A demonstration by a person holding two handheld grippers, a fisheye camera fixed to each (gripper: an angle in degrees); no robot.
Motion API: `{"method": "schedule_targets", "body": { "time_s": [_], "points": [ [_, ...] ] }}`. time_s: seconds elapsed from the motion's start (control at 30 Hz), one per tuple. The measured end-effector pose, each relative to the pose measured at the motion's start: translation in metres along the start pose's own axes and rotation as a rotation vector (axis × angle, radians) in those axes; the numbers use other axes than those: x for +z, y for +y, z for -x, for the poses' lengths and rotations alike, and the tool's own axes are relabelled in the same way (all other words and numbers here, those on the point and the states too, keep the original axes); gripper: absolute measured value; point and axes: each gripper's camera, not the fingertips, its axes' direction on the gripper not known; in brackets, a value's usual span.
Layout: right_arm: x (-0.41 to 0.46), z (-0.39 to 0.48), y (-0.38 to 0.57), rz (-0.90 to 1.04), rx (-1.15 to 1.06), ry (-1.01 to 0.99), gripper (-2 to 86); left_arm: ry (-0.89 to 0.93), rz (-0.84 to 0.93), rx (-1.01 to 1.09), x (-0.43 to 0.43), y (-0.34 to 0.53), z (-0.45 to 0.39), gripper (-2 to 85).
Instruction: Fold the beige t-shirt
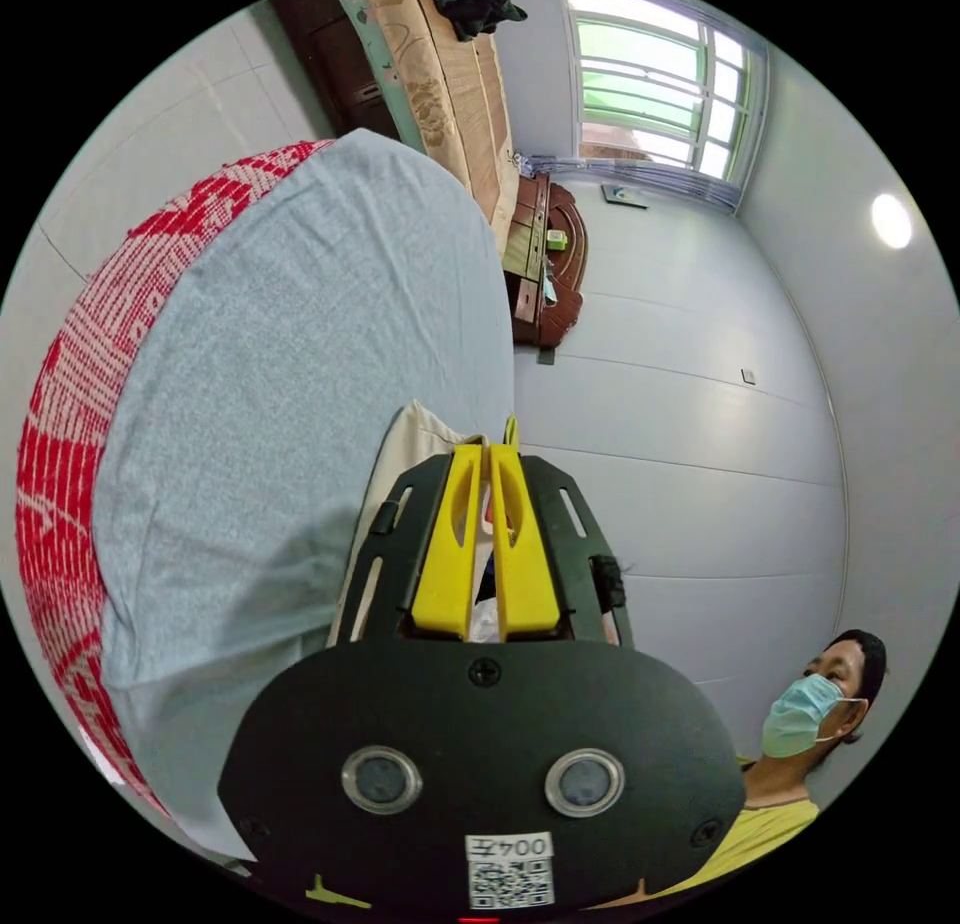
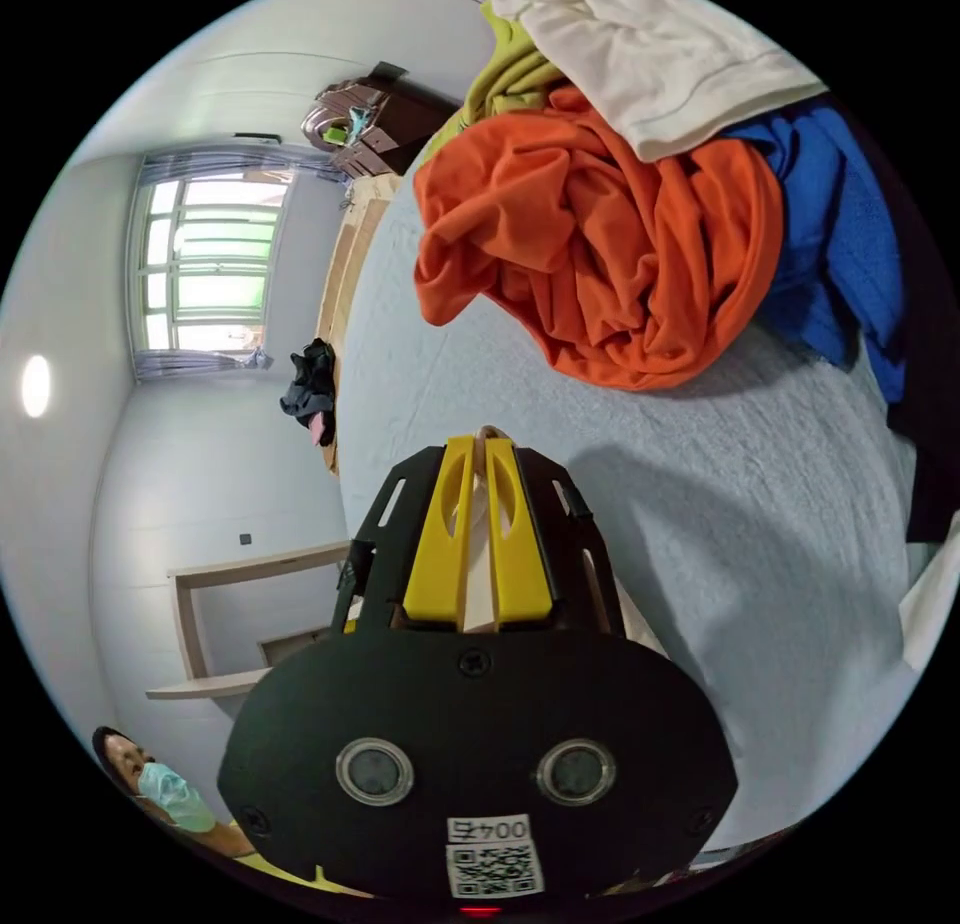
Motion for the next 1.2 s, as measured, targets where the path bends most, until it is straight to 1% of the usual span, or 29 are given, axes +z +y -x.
{"method": "schedule_targets", "body": {
  "time_s": [0.17,0.23,0.3,0.33,0.43,0.53,0.6,0.63,0.7,0.73,0.8,0.87,0.9,1.0,1.03,1.1,1.17,1.2],
  "points": [
    [0.047,-0.011,-0.001,-0.014,0.002,0.117,3.7,-0.024,-0.035,0.001,0.006,0.005,0.013,2.0],
    [0.058,-0.010,0.001,-0.026,-0.002,0.160,4.7,-0.004,-0.052,0.010,0.007,0.008,0.016,2.2],
    [0.063,-0.007,0.005,-0.057,-0.025,0.166,6.0,0.084,-0.103,0.003,0.005,0.011,0.022,2.2],
    [0.064,-0.004,0.008,-0.088,-0.052,0.162,6.8,0.099,-0.115,-0.002,0.004,0.012,0.024,2.2],
    [0.056,0.010,0.023,-0.193,-0.126,0.180,8.5,0.063,-0.142,0.041,-0.001,0.020,0.020,2.1],
    [0.053,0.027,0.053,-0.193,-0.216,0.176,8.2,-0.061,-0.139,0.199,0.000,0.038,-0.003,1.8],
    [0.055,0.036,0.082,-0.151,-0.274,0.209,7.4,-0.188,-0.102,0.344,0.007,0.063,-0.025,1.2],
    [0.057,0.041,0.107,-0.108,-0.316,0.241,6.7,-0.219,-0.089,0.381,0.010,0.072,-0.031,1.0],
    [0.060,0.042,0.151,-0.033,-0.375,0.281,5.2,-0.346,-0.003,0.508,0.026,0.114,-0.047,0.6],
    [0.064,0.039,0.183,0.009,-0.399,0.312,4.9,-0.379,0.018,0.540,0.030,0.126,-0.050,0.5],
    [0.070,0.031,0.231,0.075,-0.425,0.367,4.7,-0.525,0.104,0.657,0.044,0.180,-0.059,0.4],
    [0.077,0.012,0.289,0.104,-0.426,0.406,4.2,-0.607,0.145,0.700,0.050,0.223,-0.057,0.4],
    [0.080,0.007,0.301,0.110,-0.421,0.409,4.0,-0.628,0.157,0.705,0.051,0.248,-0.054,0.5],
    [0.106,-0.011,0.348,0.151,-0.433,0.476,3.1,-0.652,0.185,0.639,0.050,0.303,-0.032,0.7],
    [0.122,-0.013,0.361,0.190,-0.462,0.522,2.8,-0.665,0.188,0.631,0.049,0.313,-0.028,0.8],
    [0.144,-0.010,0.380,0.256,-0.513,0.606,1.9,-0.782,0.206,0.660,0.055,0.352,-0.020,0.9],
    [0.169,-0.001,0.406,0.355,-0.587,0.746,0.6,-0.849,0.239,0.690,0.064,0.374,-0.014,1.1],
    [0.173,0.002,0.412,0.374,-0.606,0.780,0.4,-0.883,0.259,0.702,0.071,0.385,-0.010,1.2]
  ]
}}
